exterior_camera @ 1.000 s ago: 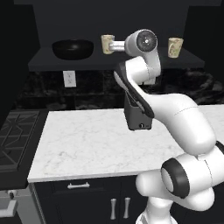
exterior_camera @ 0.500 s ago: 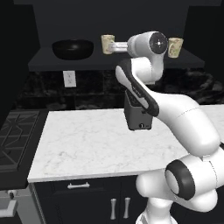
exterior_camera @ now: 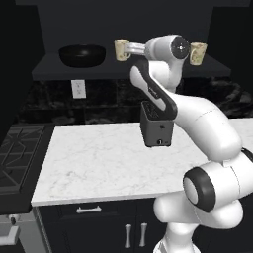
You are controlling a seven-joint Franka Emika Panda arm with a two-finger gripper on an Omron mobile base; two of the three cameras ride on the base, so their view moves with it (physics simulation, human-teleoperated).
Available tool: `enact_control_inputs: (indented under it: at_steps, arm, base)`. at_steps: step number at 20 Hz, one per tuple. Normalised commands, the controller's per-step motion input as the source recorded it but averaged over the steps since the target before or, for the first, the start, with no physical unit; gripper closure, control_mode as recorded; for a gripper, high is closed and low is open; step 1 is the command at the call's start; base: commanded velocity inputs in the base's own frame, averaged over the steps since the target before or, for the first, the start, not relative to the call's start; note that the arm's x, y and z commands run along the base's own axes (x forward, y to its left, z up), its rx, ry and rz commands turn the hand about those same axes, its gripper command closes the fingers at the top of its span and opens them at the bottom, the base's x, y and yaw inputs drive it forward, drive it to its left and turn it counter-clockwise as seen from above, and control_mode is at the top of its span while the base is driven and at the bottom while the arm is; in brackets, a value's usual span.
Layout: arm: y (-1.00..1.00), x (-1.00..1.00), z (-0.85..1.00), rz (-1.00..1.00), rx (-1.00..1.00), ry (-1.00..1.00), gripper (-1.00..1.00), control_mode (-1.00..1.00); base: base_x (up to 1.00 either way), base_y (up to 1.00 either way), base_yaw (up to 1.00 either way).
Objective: Gather all objects into one cabinet and sort the glasses and bowls to opposite sides.
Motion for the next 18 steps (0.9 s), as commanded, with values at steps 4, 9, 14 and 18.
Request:
enact_control_inputs:
  at_steps: [4,9,14,18]
  arm:
    - [0.0,0.26,0.0,0.0,0.0,0.0,-1.0,-1.0]
    - [0.0,0.47,0.0,0.0,0.0,0.0,-1.0,-1.0]
    - [0.13,0.46,0.0,0.01,0.0,0.0,-1.0,-1.0]
    - [0.29,0.23,0.0,0.05,0.0,0.04,-1.0,-1.0]
  base:
    - [0.0,0.0,0.0]
    - [0.0,0.0,0.0]
    - [0.0,0.0,0.0]
    - [0.0,0.0,0.0]
